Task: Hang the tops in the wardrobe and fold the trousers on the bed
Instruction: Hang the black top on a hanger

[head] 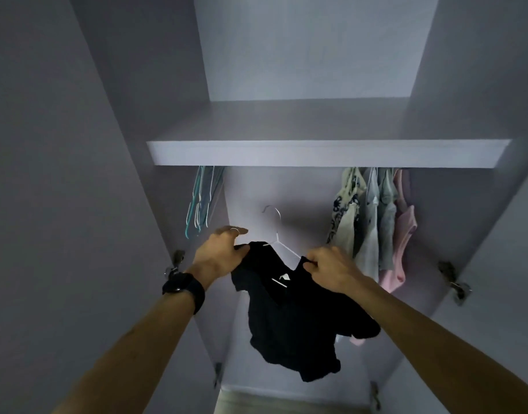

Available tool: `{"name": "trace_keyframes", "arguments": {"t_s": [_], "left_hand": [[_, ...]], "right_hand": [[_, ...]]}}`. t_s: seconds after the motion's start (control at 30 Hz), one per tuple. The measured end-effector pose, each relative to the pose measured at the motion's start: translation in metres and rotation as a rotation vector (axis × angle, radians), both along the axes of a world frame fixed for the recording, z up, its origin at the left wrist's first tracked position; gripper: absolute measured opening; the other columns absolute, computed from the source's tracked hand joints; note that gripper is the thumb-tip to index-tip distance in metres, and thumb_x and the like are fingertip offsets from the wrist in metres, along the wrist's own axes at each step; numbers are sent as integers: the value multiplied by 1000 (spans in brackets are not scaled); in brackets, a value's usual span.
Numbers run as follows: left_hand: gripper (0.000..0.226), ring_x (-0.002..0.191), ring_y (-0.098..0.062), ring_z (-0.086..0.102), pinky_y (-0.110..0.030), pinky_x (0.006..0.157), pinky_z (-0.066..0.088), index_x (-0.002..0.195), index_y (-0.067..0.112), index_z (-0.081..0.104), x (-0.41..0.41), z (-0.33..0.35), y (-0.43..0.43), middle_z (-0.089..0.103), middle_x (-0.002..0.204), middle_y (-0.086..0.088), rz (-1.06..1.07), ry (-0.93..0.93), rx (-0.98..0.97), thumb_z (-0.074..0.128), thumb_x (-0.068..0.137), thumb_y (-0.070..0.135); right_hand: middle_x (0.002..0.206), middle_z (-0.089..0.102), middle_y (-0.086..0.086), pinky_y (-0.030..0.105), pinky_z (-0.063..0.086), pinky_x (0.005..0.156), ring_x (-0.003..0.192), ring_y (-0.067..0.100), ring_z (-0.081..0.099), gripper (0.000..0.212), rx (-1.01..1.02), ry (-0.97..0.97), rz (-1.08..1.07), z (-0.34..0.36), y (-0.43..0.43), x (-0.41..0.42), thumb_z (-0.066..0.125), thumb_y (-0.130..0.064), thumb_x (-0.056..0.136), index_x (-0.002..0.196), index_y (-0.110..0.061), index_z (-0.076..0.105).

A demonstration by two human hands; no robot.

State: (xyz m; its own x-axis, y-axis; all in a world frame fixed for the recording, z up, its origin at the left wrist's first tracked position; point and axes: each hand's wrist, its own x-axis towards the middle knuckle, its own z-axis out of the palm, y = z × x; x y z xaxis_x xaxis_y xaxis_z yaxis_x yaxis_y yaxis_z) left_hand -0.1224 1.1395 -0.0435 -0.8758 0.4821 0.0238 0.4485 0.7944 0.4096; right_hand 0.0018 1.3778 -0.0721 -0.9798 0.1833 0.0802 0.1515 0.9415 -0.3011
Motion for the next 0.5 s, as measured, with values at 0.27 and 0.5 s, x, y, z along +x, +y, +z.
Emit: {"name": "trace_keyframes", "arguments": {"t_s": [0.27, 0.5], "left_hand": [[73, 155, -32, 3, -58, 122, 6, 161, 26, 16, -23, 61, 37, 2, 169, -9, -93, 755, 188, 49, 99, 45], [64, 155, -23, -10, -61, 122, -4, 161, 32, -2, -64, 66, 95, -9, 169, -3, -44, 792, 164, 24, 106, 53]], "right_hand": [[98, 70, 16, 31, 42, 71, 99, 36, 64, 24, -85, -26, -338, 19, 9, -12, 55, -25, 98, 88, -5, 61], [83, 73, 10, 34, 55, 80, 85, 28, 70, 24, -421, 68, -481, 10, 34, -40, 60, -27, 96, 88, -6, 70]]}}
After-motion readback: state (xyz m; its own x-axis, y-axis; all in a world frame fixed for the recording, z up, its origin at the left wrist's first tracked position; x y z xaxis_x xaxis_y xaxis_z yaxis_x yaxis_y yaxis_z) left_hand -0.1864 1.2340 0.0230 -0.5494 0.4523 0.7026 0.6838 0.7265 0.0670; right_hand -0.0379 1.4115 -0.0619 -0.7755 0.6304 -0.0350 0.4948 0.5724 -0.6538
